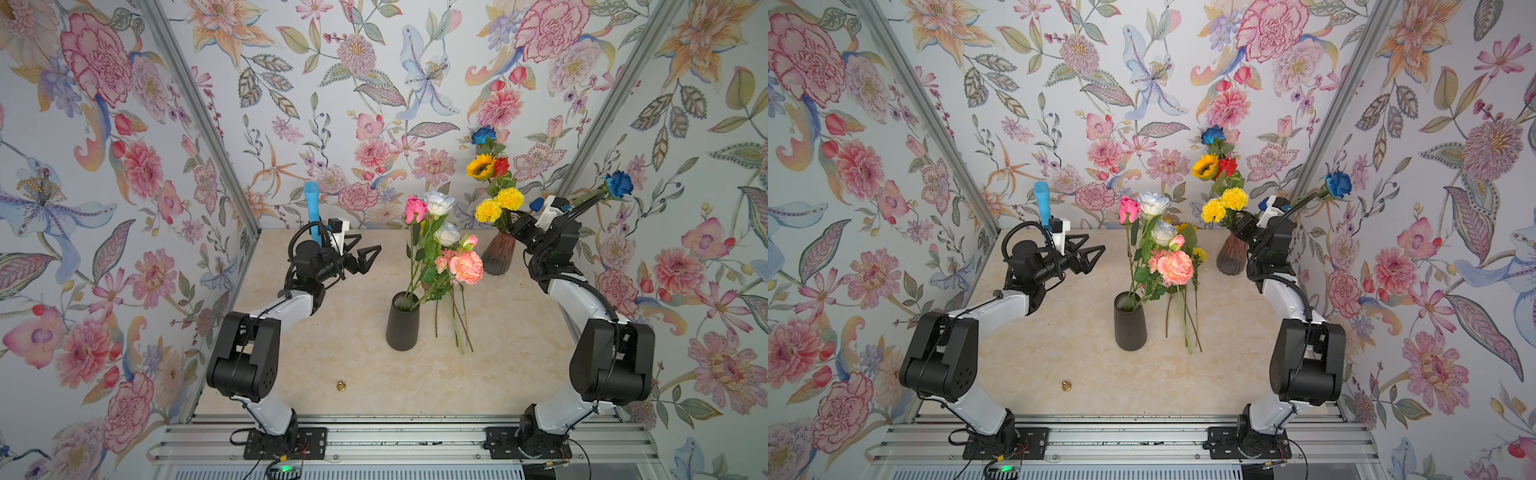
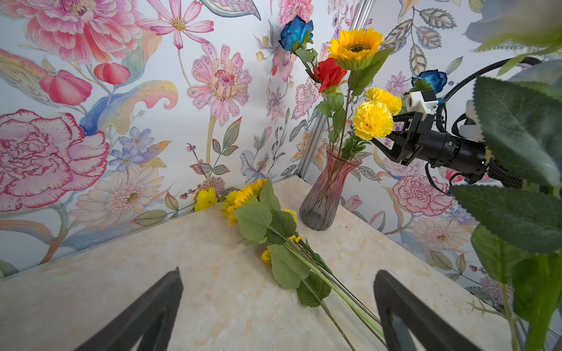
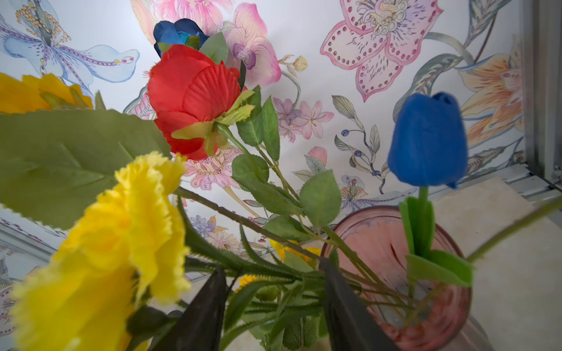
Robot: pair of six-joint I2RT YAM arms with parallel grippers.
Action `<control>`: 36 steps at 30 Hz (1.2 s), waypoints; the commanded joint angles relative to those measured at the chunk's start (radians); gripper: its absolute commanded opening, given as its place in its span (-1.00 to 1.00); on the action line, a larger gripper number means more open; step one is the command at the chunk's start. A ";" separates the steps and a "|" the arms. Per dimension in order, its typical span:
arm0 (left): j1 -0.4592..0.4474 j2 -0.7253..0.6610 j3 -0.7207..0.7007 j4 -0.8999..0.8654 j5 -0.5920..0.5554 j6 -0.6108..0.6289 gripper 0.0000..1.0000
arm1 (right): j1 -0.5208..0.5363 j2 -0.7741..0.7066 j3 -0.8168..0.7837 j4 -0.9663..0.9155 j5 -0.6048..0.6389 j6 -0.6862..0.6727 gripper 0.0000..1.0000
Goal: Pick out yellow flowers from the vase
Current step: Pick up the flower from the vase.
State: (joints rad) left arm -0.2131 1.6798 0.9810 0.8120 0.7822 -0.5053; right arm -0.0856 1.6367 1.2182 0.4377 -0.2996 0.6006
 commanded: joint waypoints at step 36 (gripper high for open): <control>0.011 0.038 0.010 -0.005 0.024 0.027 1.00 | 0.069 0.054 0.050 0.060 0.146 -0.249 -0.03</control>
State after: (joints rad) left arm -0.2131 1.6966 0.9810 0.8047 0.7830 -0.5011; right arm -0.0242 1.6547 1.2301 0.4515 -0.1810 0.3763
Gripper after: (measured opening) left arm 0.996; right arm 0.487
